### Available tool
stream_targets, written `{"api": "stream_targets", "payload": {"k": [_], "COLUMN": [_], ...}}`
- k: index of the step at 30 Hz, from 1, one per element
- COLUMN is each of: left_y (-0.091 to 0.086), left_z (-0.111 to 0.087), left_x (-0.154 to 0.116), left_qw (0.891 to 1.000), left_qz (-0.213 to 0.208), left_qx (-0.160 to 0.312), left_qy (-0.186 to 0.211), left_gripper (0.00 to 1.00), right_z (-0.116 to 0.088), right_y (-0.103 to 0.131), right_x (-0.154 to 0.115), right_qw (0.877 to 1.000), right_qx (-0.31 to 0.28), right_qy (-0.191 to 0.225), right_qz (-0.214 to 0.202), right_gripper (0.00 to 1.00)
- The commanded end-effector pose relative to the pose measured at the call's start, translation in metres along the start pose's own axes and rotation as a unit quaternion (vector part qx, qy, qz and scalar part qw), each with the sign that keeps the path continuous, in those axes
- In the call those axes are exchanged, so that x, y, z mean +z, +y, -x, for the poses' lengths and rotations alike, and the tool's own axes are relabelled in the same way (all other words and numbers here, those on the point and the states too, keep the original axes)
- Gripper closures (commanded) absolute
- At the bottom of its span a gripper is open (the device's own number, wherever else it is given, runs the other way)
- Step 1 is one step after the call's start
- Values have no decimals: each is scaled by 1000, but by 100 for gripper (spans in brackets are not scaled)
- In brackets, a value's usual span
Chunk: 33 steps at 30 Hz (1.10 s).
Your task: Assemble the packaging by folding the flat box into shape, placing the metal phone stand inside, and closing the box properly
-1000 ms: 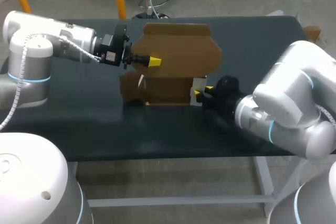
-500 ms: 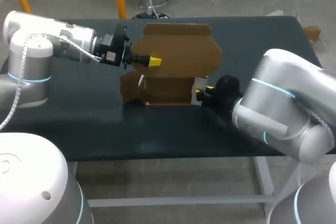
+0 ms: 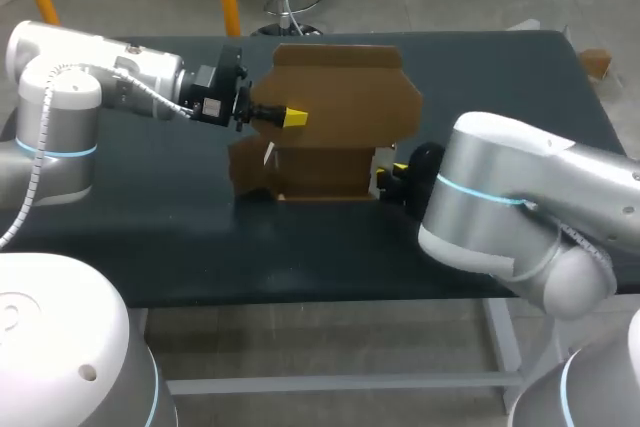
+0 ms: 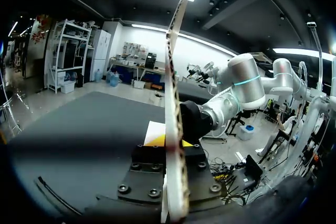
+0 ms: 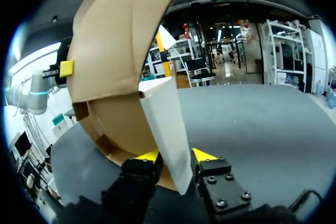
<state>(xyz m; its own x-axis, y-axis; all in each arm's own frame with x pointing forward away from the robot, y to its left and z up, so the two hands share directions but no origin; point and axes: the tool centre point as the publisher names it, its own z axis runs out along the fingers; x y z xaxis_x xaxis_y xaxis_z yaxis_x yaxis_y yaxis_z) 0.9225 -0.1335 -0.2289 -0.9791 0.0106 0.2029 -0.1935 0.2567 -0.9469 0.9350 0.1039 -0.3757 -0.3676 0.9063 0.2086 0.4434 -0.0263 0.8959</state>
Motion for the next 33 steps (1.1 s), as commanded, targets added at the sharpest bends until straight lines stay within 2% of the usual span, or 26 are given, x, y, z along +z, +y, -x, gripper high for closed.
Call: {"api": "stream_targets", "payload": {"k": [1, 13, 15, 19, 21, 23, 28, 33], "left_y": [3, 3, 3, 3, 1, -1, -11, -21], "left_z": [0, 0, 0, 0, -1, -3, -8, -12], "left_x": [1, 1, 1, 1, 0, 0, -5, -11], "left_qw": [1000, 1000, 1000, 1000, 1000, 1000, 999, 998], "left_qz": [1, 1, 1, 1, 2, 7, 18, 34], "left_qx": [0, 0, 0, 0, 3, 6, 24, 46], "left_qy": [1, 1, 1, 1, 0, -3, -16, -31], "left_gripper": [100, 100, 100, 100, 54, 0, 0, 0], "right_z": [-3, -2, -2, -2, -1, -1, 0, 1], "right_y": [6, 8, 8, 7, 6, 5, 3, 3], "right_x": [6, 11, 11, 11, 9, 7, 3, 1], "right_qw": [962, 957, 957, 959, 961, 963, 967, 980], "right_qx": [1, 2, 2, -2, -4, -4, -8, -1], "right_qy": [-271, -290, -289, -284, -275, -270, -255, -198], "right_qz": [-12, -25, -25, -22, -16, -13, -7, 9], "right_gripper": [65, 83, 100, 100, 100, 100, 100, 100]}}
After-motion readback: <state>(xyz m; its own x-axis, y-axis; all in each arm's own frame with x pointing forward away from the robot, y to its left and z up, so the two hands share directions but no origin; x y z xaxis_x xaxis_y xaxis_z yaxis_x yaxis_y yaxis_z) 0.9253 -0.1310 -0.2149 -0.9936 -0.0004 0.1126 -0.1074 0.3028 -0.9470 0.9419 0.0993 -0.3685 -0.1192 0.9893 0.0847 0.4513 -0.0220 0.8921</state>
